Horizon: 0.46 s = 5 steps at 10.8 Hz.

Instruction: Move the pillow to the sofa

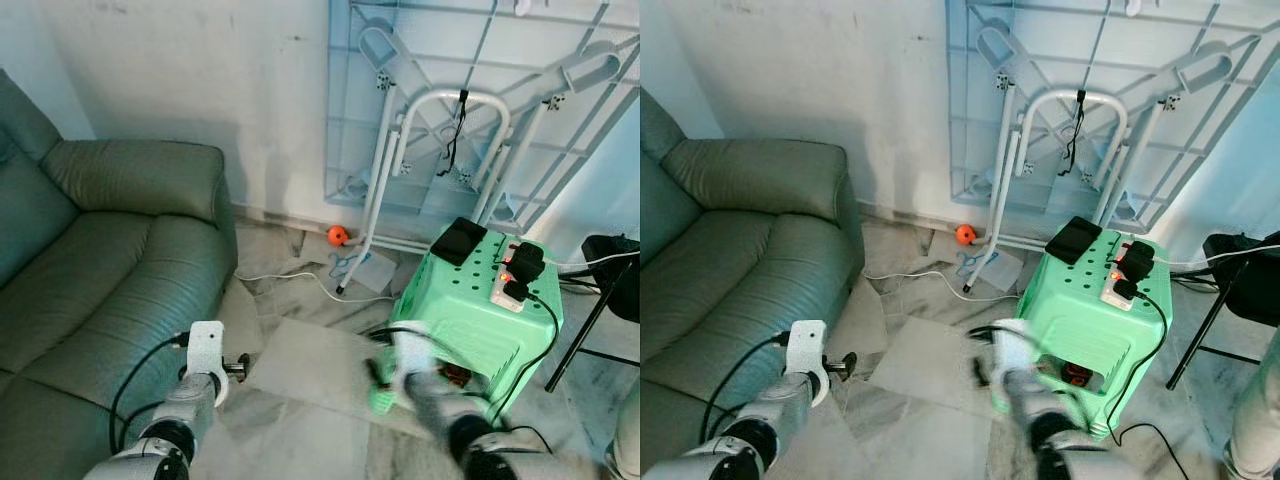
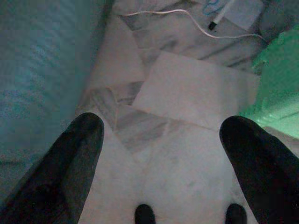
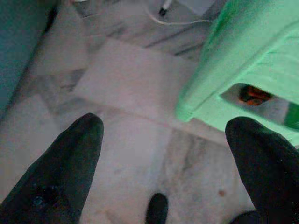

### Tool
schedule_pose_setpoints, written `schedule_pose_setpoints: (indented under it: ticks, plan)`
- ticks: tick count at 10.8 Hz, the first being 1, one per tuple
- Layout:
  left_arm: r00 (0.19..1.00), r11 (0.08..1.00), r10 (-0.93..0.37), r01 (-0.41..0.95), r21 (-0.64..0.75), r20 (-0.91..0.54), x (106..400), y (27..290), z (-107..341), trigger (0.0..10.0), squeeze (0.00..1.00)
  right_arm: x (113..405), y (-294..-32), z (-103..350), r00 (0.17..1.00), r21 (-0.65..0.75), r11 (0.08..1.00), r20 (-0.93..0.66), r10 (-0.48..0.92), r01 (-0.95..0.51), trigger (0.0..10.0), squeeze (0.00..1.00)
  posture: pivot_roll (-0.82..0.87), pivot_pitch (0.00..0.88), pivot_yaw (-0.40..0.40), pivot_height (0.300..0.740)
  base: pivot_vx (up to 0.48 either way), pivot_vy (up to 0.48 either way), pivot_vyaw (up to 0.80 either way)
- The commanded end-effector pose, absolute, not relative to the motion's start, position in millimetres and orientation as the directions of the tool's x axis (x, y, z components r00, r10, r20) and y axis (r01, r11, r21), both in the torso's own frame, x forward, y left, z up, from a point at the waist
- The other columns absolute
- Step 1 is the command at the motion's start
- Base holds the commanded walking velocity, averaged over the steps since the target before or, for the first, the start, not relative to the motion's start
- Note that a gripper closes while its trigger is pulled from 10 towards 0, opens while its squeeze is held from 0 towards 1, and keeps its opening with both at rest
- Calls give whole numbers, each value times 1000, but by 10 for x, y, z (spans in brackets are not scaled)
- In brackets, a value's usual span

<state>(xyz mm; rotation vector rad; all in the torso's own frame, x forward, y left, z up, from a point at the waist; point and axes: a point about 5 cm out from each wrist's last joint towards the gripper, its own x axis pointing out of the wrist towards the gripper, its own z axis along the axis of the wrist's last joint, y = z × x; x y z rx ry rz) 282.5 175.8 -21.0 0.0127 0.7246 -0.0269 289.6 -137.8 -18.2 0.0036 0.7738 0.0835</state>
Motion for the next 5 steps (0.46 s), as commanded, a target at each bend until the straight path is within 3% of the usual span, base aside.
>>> schedule_pose_setpoints:
  ticks: [1, 2, 5]
  plan:
    - [760, 997, -49, 80, 18, -648, 2858, 1732, -179, 10000, 0, 2903, -1380, -173, 722, 32, 997, -688, 74, -71, 10000, 0, -34, 0, -19, 740, 0, 0, 0]
    - [777, 995, -98, 92, -41, -622, 2841, 1748, -177, 10000, 0, 2923, -1452, -151, 737, 8, 995, -672, 79, -99, 10000, 0, -43, 0, -19, 740, 0, 0, 0]
    - [887, 994, -105, 107, -20, -450, 2905, 1913, -3, 10000, 0, 3040, -1599, -2, 818, 60, 995, -567, 100, -80, 10000, 0, -58, 0, -28, 740, 0, 0, 0]
